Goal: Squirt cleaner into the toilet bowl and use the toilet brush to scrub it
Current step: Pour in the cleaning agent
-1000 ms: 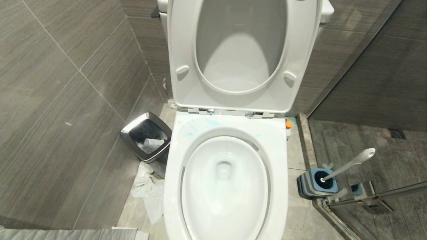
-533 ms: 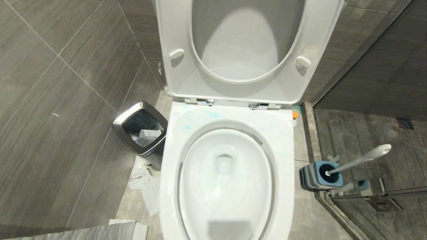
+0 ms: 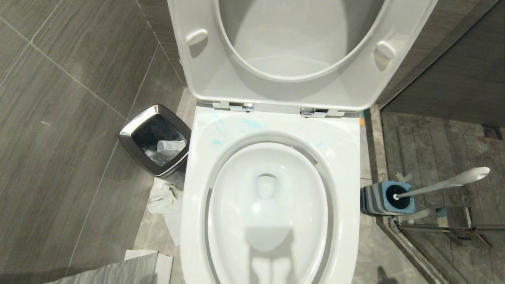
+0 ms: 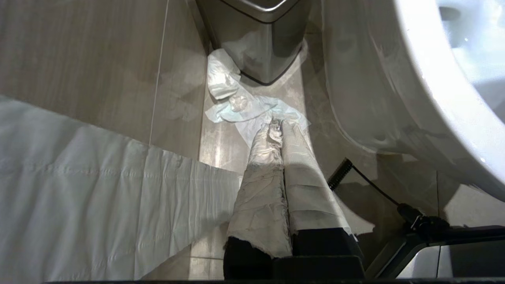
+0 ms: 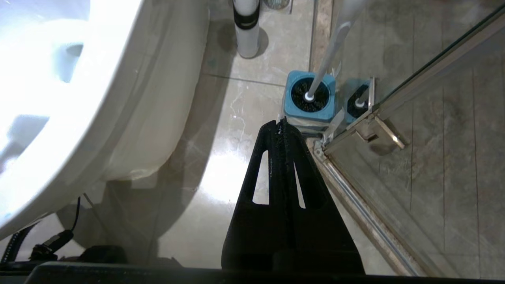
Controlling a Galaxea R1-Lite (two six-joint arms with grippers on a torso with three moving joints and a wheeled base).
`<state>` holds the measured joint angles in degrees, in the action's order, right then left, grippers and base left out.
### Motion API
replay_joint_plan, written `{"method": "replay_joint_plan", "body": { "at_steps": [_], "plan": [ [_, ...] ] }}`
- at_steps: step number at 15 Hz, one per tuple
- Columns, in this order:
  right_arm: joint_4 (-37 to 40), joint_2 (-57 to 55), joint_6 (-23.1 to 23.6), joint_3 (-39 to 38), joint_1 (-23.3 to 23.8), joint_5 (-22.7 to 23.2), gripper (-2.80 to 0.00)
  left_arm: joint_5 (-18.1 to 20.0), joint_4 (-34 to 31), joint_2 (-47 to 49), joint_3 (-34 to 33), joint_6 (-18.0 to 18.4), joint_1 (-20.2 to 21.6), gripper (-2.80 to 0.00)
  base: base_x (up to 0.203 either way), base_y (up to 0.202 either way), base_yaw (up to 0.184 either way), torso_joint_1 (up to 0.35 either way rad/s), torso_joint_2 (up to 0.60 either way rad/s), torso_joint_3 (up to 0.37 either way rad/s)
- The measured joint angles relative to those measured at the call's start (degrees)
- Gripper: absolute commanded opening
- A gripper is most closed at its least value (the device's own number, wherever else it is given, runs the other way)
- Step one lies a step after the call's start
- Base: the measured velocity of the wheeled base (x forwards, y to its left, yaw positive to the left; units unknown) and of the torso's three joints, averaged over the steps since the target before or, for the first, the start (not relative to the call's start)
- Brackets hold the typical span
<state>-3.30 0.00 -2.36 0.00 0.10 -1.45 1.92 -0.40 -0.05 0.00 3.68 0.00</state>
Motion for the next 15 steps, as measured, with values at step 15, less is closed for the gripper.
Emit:
{"method": "replay_joint_plan", "body": {
  "at_steps": [15],
  "plan": [
    [0.0,0.0,0.0,0.0,0.0,-0.03,-2.8,-0.02,0.0,0.0,0.0,-0.05,0.0,-2.8,0.0,0.0,0.0,0.003,0.0,-0.19]
  ]
}}
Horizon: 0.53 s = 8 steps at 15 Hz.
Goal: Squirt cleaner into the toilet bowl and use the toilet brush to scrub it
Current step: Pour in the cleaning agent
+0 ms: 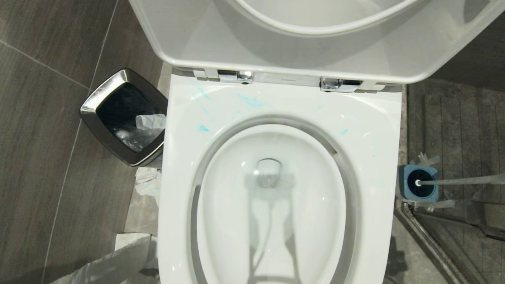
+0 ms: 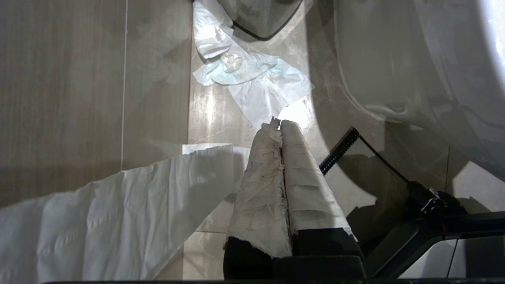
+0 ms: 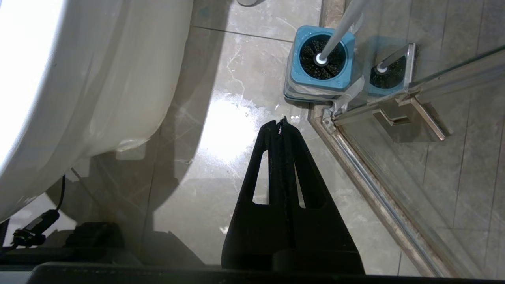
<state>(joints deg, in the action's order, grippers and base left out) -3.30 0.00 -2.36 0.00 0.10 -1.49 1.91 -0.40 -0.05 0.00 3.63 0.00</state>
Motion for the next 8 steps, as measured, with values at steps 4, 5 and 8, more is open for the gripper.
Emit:
{"method": "replay_joint_plan", "body": {
  "at_steps": [4,5,8],
  "plan": [
    [0.0,0.0,0.02,0.0,-0.02,0.01,-2.8,0.01,0.02,0.0,0.0,-0.29,0.0,-2.8,0.0,0.0,0.0,0.002,0.0,-0.021],
    [0.0,0.0,0.0,0.0,-0.02,0.0,-2.8,0.0,0.04,0.0,0.0,-0.3,0.0,-2.8,0.0,0.0,0.0,0.0,0.0,0.0],
    [0.0,0.0,0.02,0.0,0.0,0.0,-2.8,-0.01,0.05,0.0,0.0,-0.33,0.0,-2.8,0.0,0.0,0.0,0.0,0.0,0.0]
  ]
}}
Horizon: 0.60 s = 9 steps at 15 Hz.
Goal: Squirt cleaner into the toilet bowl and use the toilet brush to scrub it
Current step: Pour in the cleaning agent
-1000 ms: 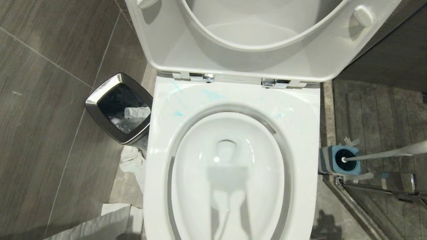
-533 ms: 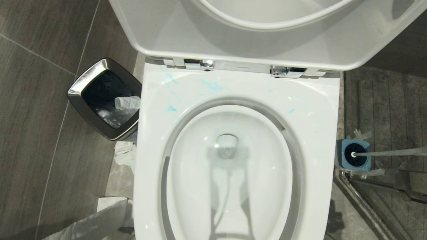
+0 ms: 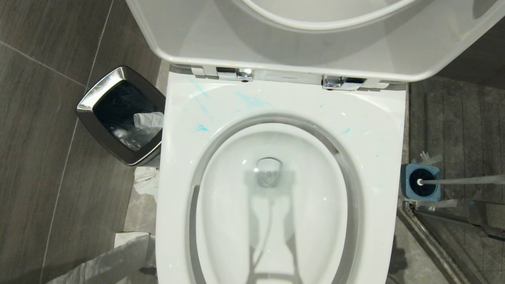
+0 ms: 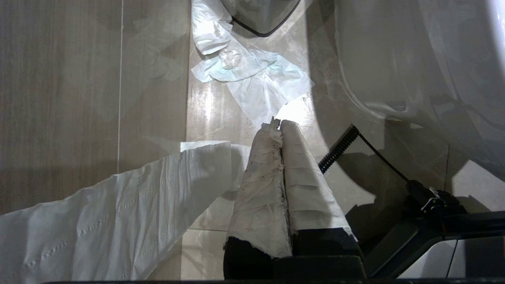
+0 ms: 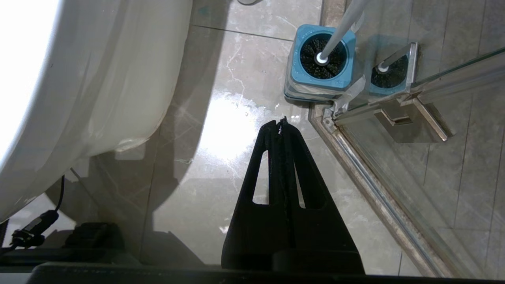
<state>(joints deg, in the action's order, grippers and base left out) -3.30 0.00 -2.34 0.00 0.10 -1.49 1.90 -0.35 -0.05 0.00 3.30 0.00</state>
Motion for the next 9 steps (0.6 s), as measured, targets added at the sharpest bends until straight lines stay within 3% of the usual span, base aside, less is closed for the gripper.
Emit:
{"method": "replay_joint_plan", "body": {
  "at_steps": [9],
  "plan": [
    [0.0,0.0,0.0,0.0,0.0,0.0,-2.8,0.03,-0.01,0.0,0.0,0.02,0.0,-2.8,0.0,0.0,0.0,0.0,0.0,0.0]
  ]
}}
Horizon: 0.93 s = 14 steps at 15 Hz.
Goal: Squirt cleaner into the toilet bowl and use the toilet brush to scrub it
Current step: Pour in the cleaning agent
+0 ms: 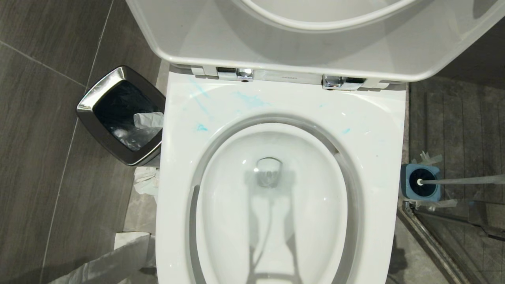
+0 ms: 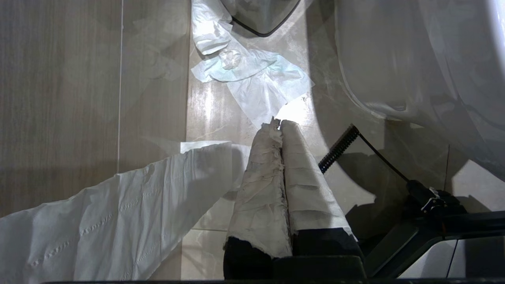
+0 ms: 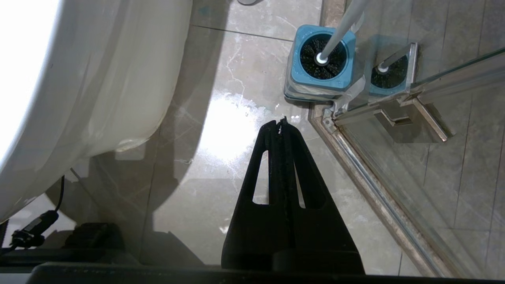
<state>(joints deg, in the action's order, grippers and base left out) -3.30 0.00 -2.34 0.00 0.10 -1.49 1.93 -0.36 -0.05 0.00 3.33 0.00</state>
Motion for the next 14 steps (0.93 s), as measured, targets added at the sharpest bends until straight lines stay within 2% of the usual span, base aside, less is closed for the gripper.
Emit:
{"method": "replay_joint_plan", "body": {
  "at_steps": [4,6,10,11,14],
  "plan": [
    [0.54,-0.04,0.1,0.0,0.0,0.01,-2.8,-0.02,0.01,0.0,0.0,0.0,0.0,-2.8,0.0,0.0,0.0,0.0,0.0,0.0],
    [3.43,-0.21,0.09,0.57,0.0,-0.02,-2.8,-0.02,0.02,0.0,0.0,-0.02,0.0,-2.8,0.0,0.0,0.0,0.0,0.0,0.0],
    [22.57,-1.75,0.11,9.18,0.0,-0.3,-2.8,-0.02,0.01,0.0,0.0,-0.01,0.0,-2.8,0.0,0.0,0.0,0.0,0.0,0.0],
    [24.6,-3.08,0.09,10.41,0.0,-0.32,-2.8,0.0,0.01,0.0,0.0,0.0,0.0,-2.8,0.0,0.0,0.0,0.0,0.0,0.0],
    [21.95,-11.11,0.06,14.07,0.0,-0.24,-2.8,-0.04,0.01,0.0,0.0,0.01,-0.02,-2.8,0.0,0.0,0.0,0.0,0.0,0.0]
  ]
}}
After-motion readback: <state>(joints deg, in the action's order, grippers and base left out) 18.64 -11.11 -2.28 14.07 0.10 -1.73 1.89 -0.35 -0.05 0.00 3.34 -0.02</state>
